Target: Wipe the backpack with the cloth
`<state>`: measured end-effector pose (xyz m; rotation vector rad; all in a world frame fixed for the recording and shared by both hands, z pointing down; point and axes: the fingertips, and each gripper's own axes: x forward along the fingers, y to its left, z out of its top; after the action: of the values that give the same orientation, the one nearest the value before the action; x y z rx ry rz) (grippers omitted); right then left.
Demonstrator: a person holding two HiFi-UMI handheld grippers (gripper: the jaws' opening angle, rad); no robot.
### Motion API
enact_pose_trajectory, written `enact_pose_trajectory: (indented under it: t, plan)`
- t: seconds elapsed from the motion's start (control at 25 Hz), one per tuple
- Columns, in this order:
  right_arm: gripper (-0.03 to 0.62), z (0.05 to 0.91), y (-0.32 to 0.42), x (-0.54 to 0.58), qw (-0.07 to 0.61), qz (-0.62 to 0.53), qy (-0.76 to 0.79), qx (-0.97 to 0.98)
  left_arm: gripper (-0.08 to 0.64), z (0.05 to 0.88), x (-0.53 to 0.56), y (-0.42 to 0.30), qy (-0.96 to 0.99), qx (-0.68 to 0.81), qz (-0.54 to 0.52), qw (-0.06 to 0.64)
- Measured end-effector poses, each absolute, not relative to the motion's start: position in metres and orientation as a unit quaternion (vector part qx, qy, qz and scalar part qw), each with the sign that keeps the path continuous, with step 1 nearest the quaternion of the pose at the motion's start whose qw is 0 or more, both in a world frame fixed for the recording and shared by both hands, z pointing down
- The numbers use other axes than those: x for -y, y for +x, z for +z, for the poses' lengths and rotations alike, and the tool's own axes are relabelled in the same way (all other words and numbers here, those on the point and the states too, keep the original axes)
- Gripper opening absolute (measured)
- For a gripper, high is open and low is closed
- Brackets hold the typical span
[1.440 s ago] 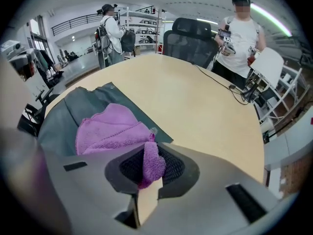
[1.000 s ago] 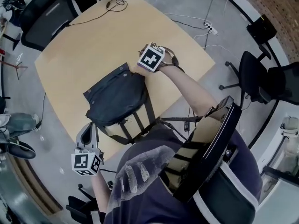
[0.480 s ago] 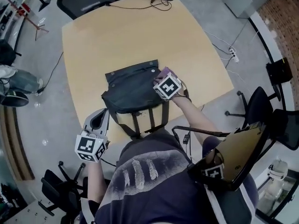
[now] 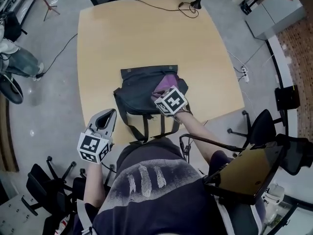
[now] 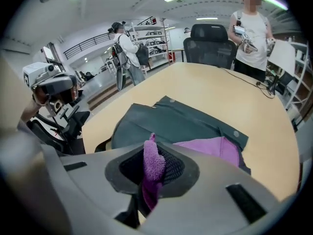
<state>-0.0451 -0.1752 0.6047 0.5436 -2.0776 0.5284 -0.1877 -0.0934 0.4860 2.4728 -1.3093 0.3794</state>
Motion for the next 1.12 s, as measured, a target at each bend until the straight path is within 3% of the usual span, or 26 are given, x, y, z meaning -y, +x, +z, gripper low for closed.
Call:
enact_pose_trajectory:
  t: [0.24,0.56,0.84,1.12]
  plan:
    - [0.038,0.606,-0.116,0.125,0.456,0.197,0.128,0.859,0.008,0.486,0.097,-0.198,0.871,0.448,0.130,0.154]
    - [0.038,0.549,-0.210,0.076,0.303,0.323,0.029,0.896,0.008,0.489,0.090,-0.239,0.869,0.453,0.121,0.156]
    - [0.038,0.480,-0.190,0.110,0.198,0.340,0.083,0.916,0.008,0.475,0.088,-0.234,0.879,0.437,0.120,0.151]
    - [0.038,0.433,-0.152,0.097,0.180,0.233,0.081,0.952,0.006,0.454,0.077,-0.206,0.874,0.453,0.116,0.130]
